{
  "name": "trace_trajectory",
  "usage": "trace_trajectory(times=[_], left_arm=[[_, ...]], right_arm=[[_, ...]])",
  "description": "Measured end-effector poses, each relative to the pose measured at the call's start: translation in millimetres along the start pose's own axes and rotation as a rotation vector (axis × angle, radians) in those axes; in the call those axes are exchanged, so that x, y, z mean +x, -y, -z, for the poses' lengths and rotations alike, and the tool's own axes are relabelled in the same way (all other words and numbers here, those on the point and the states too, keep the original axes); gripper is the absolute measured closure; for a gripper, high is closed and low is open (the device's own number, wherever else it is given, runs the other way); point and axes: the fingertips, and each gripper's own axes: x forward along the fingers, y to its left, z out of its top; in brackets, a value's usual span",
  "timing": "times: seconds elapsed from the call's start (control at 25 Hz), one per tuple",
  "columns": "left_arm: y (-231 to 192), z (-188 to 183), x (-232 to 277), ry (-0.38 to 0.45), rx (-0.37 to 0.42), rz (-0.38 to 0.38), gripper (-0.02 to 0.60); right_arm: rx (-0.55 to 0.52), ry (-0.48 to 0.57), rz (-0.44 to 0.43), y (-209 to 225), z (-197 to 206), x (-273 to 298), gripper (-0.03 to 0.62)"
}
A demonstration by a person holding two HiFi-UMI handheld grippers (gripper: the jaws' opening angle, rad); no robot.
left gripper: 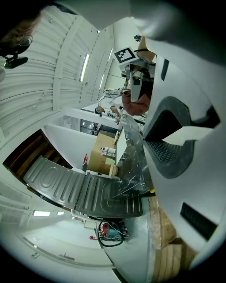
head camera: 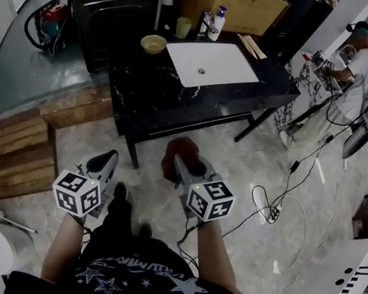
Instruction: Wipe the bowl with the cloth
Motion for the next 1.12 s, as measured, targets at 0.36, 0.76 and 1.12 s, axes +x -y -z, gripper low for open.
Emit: trace_trajectory(times=[0.36,0.76,1.12], left_arm=[[-54,-37,62,0.012,-0.005,0.041,0.572],[-127,-89,131,-0.002,-0.018,0.099,0.572],[-188,-108,158,-0.023,-0.037,0.127,0.572]], right_arm=[[-0.018,-0.001,0.093,45,-27,43,0.534],[-0.051,0.007,0.142,76,-81,135,0.534],[-0.034,-0.009,0.204,92,-94,191,0.534]])
